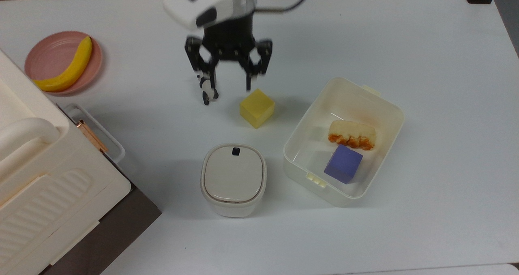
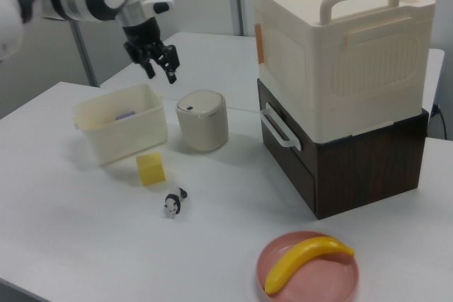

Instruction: Close the trash can

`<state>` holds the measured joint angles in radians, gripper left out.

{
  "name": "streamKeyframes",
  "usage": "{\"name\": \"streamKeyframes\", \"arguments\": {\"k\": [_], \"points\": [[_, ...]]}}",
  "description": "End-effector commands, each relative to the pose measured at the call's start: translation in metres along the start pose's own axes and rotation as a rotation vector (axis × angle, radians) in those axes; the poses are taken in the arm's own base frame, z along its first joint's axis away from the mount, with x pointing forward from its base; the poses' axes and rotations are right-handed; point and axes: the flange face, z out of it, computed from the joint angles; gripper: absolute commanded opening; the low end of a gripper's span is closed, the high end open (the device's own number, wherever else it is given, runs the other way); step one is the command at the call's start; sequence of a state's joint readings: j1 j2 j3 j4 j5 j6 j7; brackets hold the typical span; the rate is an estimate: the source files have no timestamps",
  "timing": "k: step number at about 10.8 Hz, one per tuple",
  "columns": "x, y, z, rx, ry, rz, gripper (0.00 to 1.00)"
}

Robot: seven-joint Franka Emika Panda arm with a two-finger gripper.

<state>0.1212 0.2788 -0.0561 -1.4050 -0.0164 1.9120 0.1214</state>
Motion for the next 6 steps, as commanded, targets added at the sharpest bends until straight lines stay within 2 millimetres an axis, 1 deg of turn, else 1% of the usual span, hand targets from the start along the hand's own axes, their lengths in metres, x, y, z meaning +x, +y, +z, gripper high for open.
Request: {"name": "streamKeyframes", "arguments": {"k": [1, 2, 3, 6], "points": [[-0.072, 0.017, -0.028, -0.018, -0.196, -0.024, 1.00], [-0.081, 0.021, -0.033, -0.032, -0.251, -0.051, 1.00], [-0.087, 0.021, -0.037, -0.027, -0.275, -0.084, 1.00], [-0.091, 0.018, -0.039, -0.017, -0.333, -0.080, 1.00]]}}
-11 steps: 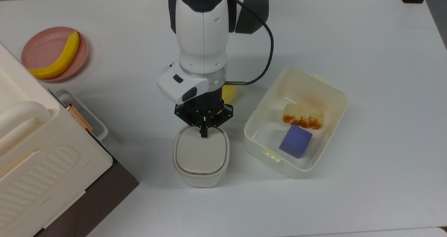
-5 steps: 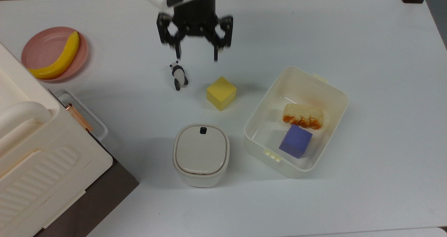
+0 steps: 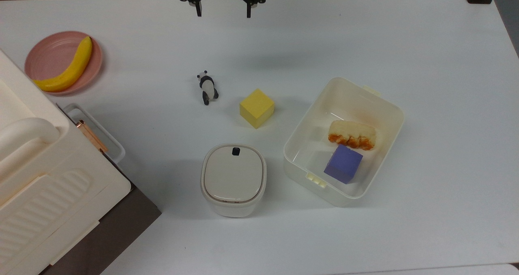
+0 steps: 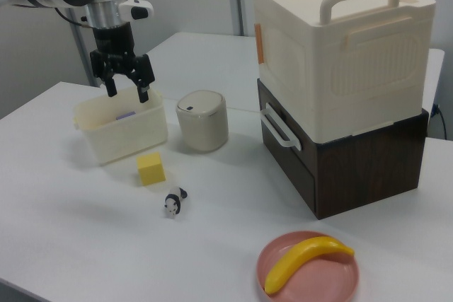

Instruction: Close the trash can

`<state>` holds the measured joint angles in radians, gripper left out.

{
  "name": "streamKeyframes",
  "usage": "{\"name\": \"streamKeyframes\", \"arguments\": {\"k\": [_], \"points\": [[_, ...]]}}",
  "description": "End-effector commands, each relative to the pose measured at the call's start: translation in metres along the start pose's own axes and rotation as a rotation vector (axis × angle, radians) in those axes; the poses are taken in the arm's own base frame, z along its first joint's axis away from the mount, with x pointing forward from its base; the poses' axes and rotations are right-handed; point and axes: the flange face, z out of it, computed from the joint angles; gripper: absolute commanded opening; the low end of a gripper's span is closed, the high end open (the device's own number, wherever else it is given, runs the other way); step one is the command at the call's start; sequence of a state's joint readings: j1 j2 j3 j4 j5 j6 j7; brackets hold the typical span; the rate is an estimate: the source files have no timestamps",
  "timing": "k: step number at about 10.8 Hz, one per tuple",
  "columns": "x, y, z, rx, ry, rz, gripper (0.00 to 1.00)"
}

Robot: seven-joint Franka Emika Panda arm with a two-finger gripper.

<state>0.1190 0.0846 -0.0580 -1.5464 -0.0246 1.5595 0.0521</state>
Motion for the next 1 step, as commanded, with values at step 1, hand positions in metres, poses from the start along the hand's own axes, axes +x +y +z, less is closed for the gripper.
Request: {"name": "streamKeyframes", "arguments": {"k": [1], "points": [[-0.0092, -0.0002, 0.0028, 0.005, -0.038, -0.016, 1.00]]}}
